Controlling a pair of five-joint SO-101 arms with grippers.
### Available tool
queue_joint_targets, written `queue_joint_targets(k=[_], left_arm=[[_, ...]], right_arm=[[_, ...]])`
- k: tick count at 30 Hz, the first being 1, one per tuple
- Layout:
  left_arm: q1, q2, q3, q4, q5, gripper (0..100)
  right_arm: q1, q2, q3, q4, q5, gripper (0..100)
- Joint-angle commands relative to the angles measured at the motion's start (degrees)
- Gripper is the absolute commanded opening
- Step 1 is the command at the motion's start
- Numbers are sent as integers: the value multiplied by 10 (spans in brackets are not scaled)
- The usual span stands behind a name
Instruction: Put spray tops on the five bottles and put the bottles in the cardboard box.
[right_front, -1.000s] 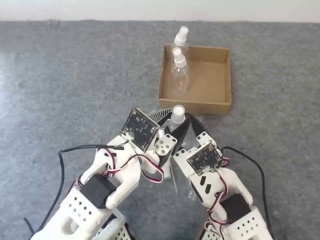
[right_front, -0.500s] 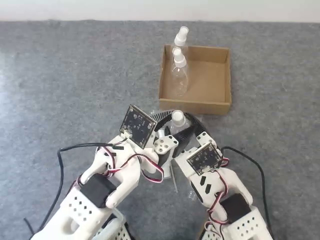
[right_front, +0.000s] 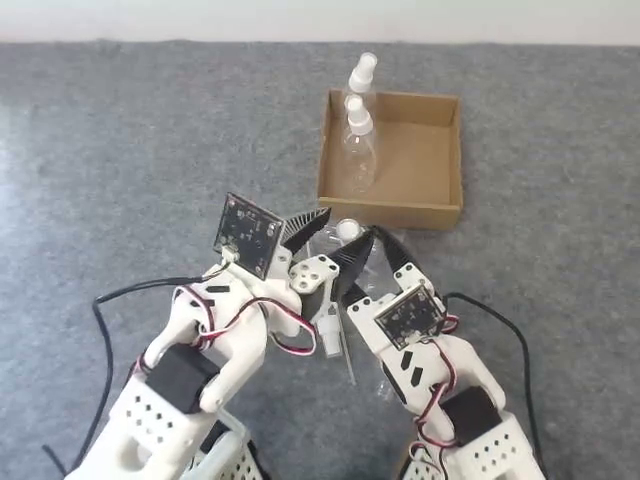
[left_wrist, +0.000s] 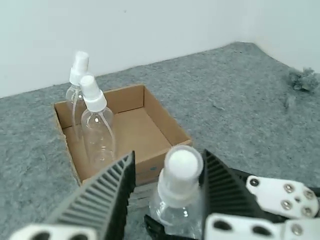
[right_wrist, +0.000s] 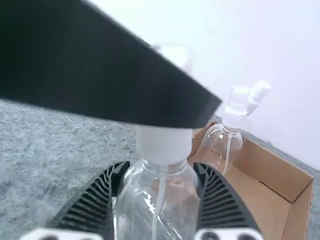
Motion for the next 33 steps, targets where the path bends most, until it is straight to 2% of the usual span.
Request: queue_joint_targets(k=[1, 6, 15, 23, 29, 33], left_arm=[[-4, -8, -35, 1, 9, 171], [-3, -8, -30, -14, 6, 93], [3, -3, -29, -18, 6, 75], [58, -3, -15, -20, -23, 75], [46, -4, -17, -20, -21, 91], [47, -7, -15, -19, -12, 190]], right_arm=[[10, -7, 9, 0, 4, 51], [10, -7, 10, 0, 4, 51], [7, -7, 12, 1, 4, 51], [9, -7, 12, 1, 4, 51], [9, -7, 12, 1, 4, 51], [10, -7, 12, 1, 4, 51]])
